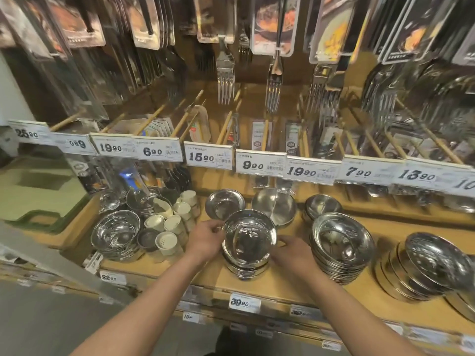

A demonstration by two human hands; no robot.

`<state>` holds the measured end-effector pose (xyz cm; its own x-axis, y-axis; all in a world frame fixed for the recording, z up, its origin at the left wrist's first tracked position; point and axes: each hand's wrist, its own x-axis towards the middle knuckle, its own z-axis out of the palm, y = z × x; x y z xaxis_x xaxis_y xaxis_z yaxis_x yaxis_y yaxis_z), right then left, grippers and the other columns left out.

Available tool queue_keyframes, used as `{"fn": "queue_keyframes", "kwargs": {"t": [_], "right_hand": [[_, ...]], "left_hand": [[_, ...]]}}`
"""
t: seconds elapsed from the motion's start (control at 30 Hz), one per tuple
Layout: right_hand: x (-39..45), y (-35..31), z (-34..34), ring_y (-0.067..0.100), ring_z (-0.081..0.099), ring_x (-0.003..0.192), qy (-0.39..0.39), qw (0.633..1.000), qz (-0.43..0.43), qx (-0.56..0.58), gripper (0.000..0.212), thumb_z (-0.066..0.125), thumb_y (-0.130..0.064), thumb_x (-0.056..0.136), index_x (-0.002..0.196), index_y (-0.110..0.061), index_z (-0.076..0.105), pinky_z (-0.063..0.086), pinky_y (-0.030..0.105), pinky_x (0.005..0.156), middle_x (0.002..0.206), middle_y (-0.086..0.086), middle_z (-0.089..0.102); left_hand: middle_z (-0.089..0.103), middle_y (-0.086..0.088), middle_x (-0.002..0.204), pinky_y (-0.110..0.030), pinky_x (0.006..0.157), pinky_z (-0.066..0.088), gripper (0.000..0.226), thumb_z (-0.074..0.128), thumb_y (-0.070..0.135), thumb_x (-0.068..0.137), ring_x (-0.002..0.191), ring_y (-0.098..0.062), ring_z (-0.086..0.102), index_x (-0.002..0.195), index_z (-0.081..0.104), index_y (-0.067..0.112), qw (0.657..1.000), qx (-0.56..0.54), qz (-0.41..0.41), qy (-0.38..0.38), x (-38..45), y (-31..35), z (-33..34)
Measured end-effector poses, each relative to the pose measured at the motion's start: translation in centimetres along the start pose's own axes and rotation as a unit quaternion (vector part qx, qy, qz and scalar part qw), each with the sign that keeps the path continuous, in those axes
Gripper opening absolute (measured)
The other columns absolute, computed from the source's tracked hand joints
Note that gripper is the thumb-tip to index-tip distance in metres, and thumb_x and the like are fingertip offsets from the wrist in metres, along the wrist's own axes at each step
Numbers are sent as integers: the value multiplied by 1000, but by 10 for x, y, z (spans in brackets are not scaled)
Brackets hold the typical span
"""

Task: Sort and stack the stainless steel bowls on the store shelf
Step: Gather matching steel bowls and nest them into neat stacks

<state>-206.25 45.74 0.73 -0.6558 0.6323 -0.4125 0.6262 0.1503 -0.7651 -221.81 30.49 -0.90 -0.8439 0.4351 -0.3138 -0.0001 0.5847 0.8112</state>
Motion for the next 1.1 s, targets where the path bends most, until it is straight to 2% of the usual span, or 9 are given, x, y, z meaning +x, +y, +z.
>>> {"fn": "queue_keyframes", "kwargs": {"t": [0.1, 0.23, 0.43, 0.53, 0.7, 0.83, 0.9, 1.0, 1.1], "right_hand": [[2, 2, 4, 3, 66, 59, 14, 1000, 16, -13, 15, 69, -26, 82, 81, -14, 78, 39, 5, 45, 60, -8, 73], [4, 2, 5, -5, 62, 49, 14, 1000, 18, -1, 12, 68, -29, 86, 85, -22, 78, 37, 5, 45, 60, -3, 74], [7, 2, 4, -5, 62, 53, 12, 1000, -2, -8, 9, 68, -30, 88, 90, -26, 76, 38, 5, 43, 63, -6, 74], [5, 2, 4, 8, 67, 60, 7, 1000, -6, -8, 9, 67, -26, 88, 90, -25, 75, 40, 6, 43, 64, -4, 74], [1, 4, 6, 22, 74, 77, 4, 1000, -12, -8, 9, 67, -24, 88, 85, -23, 75, 45, 14, 50, 69, 0, 76], [3, 8, 9, 18, 73, 79, -2, 1000, -6, 1, 8, 66, -25, 88, 86, -28, 73, 56, 29, 74, 76, -2, 76], [8, 9, 6, 13, 73, 75, 0, 999, 12, 40, 10, 66, -36, 89, 87, -29, 73, 60, 33, 74, 75, -3, 76], [31, 9, -3, 14, 72, 70, 41, 995, 49, 82, 30, 63, -50, 88, 93, -21, 72, 61, 37, 73, 73, -4, 75], [61, 4, -7, 22, 68, 77, 67, 990, 72, 103, 31, 56, -41, 91, 100, -13, 66, 59, 50, 83, 82, 1, 71]], "left_hand": [[78, -6, 89, -52, 85, 60, 15, 68, 18, 88, 88, -31, 74, 98, 78, 22, 1000, -10, -8, -4, 3, -1, -2], [78, -5, 90, -51, 87, 59, 10, 69, 29, 87, 90, -30, 74, 92, 75, 23, 1000, -6, -4, -10, 4, -3, -2], [78, -3, 92, -50, 91, 58, 13, 68, 33, 83, 94, -29, 73, 90, 72, 23, 1000, -7, -20, -22, 4, 0, -4], [78, -3, 91, -48, 90, 59, 12, 66, 31, 85, 93, -28, 73, 90, 72, 22, 1000, 9, -21, -21, 3, 0, -4], [78, -1, 90, -45, 89, 59, 10, 66, 24, 86, 90, -23, 73, 91, 75, 21, 999, 34, -16, -15, 0, 0, -5], [77, -1, 88, -41, 86, 60, 10, 66, 22, 87, 81, -20, 70, 91, 75, 20, 998, 49, -18, -20, 3, -3, -7], [78, 0, 86, -37, 79, 62, 12, 64, 28, 89, 76, -16, 70, 92, 74, 22, 998, 30, -32, -42, 8, -6, -12], [75, -1, 85, -30, 68, 61, 19, 62, 35, 91, 71, -14, 69, 96, 71, 19, 996, -41, -68, -38, 23, -5, -20], [75, -7, 85, -39, 77, 60, 37, 60, 40, 79, 73, -23, 69, 100, 68, 11, 993, -64, -95, -8, 43, 1, -27]]}}
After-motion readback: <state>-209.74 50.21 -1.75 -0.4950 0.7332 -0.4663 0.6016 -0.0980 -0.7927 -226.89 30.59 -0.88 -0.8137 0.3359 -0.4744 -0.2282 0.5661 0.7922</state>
